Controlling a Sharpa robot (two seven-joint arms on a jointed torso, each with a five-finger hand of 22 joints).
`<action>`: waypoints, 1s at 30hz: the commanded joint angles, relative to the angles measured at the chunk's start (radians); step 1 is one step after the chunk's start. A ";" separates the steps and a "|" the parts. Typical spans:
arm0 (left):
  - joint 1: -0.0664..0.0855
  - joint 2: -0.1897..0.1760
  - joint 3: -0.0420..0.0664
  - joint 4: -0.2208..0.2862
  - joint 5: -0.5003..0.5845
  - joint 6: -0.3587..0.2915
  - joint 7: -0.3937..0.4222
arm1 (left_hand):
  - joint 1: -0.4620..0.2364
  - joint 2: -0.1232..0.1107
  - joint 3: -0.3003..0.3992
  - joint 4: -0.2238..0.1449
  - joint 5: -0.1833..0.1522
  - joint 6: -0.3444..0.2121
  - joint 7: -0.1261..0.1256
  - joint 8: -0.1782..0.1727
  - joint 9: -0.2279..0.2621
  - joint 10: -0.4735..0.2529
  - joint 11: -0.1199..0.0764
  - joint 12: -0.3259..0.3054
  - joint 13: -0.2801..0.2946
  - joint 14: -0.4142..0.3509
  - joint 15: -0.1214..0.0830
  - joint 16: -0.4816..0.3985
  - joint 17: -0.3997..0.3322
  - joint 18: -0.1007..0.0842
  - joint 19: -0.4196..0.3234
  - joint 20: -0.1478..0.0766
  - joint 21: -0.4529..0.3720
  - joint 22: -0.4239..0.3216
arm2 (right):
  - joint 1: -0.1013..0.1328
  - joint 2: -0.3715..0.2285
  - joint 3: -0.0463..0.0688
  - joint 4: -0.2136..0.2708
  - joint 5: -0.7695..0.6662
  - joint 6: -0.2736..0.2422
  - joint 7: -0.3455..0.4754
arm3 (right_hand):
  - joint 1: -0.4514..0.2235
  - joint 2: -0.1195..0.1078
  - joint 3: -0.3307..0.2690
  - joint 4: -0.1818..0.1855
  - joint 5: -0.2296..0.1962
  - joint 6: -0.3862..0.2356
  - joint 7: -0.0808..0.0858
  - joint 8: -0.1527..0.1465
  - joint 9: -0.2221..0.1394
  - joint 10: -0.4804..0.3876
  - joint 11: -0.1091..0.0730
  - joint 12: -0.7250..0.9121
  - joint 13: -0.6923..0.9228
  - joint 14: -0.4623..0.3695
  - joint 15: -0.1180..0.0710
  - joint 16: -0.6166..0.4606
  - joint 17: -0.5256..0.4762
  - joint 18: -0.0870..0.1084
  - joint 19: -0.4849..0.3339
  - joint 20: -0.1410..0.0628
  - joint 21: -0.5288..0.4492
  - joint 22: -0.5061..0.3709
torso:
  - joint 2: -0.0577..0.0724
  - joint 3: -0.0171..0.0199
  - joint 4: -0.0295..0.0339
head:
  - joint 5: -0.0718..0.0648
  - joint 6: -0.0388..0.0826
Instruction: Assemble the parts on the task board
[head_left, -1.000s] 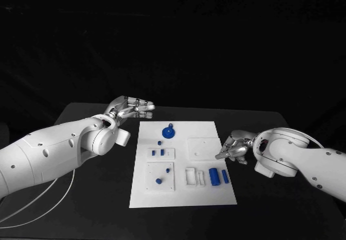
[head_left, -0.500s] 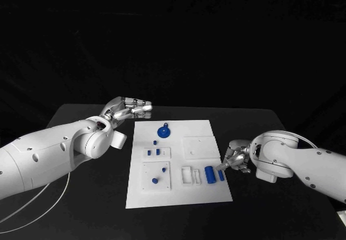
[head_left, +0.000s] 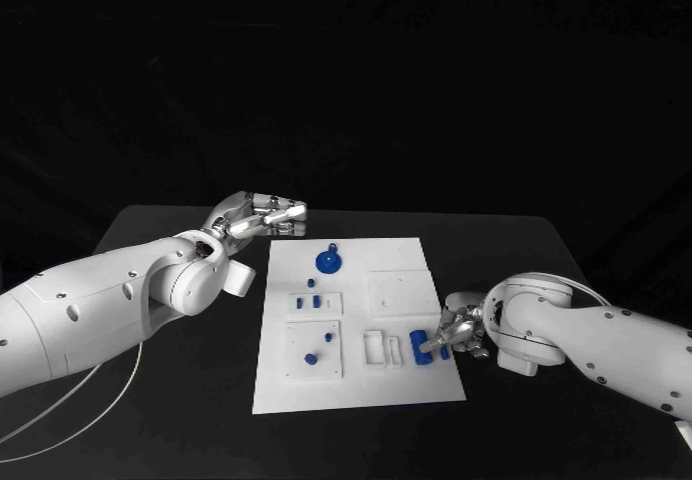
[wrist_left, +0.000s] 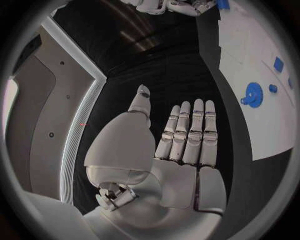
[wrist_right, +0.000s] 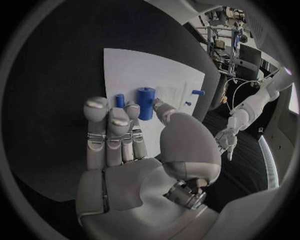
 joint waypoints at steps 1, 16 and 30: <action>0.000 0.003 0.001 0.002 -0.001 0.021 0.014 | -0.008 -0.001 -0.005 0.016 0.004 -0.006 0.000 0.003 -0.001 -0.007 -0.001 -0.002 0.001 0.003 0.000 -0.001 -0.001 -0.009 0.006 0.000 0.006 -0.002 | -0.001 0.008 -0.005 -0.005 -0.005 -0.015 -0.029 | -0.011 -0.006 -0.002 0.006 -0.003 -0.005 -0.002 -0.003 -0.001 0.004 -0.001 0.000 0.002 0.009 0.000 -0.005 0.001 -0.006 0.051 0.004 0.001 0.057 | 0.002 0.0011 -0.0012 | 0.004 -0.003; 0.000 0.007 0.001 0.002 -0.001 0.029 0.007 | -0.008 -0.005 -0.013 0.044 0.004 -0.010 0.006 0.002 -0.001 -0.009 0.002 -0.002 0.001 0.002 0.000 -0.001 -0.001 -0.009 0.007 0.000 0.006 -0.004 | -0.001 0.072 -0.034 -0.046 -0.038 -0.072 -0.032 | -0.012 -0.010 -0.001 0.011 -0.004 -0.004 -0.002 -0.003 -0.002 0.005 -0.002 -0.005 0.007 0.011 -0.001 -0.010 0.009 -0.006 0.051 0.003 -0.002 0.062 | 0.000 -0.0022 -0.0007 | 0.010 -0.010; 0.000 0.010 0.001 0.002 -0.002 0.034 0.002 | -0.007 -0.005 -0.012 0.047 0.004 -0.012 0.009 0.002 -0.001 -0.009 0.002 -0.002 0.001 0.001 0.001 -0.001 -0.001 -0.009 0.006 0.000 0.006 -0.004 | -0.001 0.120 -0.067 -0.071 -0.117 -0.100 -0.033 | 0.002 -0.005 0.022 -0.028 -0.003 -0.001 -0.002 -0.003 -0.004 0.006 -0.002 -0.005 0.013 0.013 -0.001 -0.014 0.015 -0.007 0.052 0.003 0.004 0.069 | 0.000 -0.0018 -0.0021 | 0.018 -0.014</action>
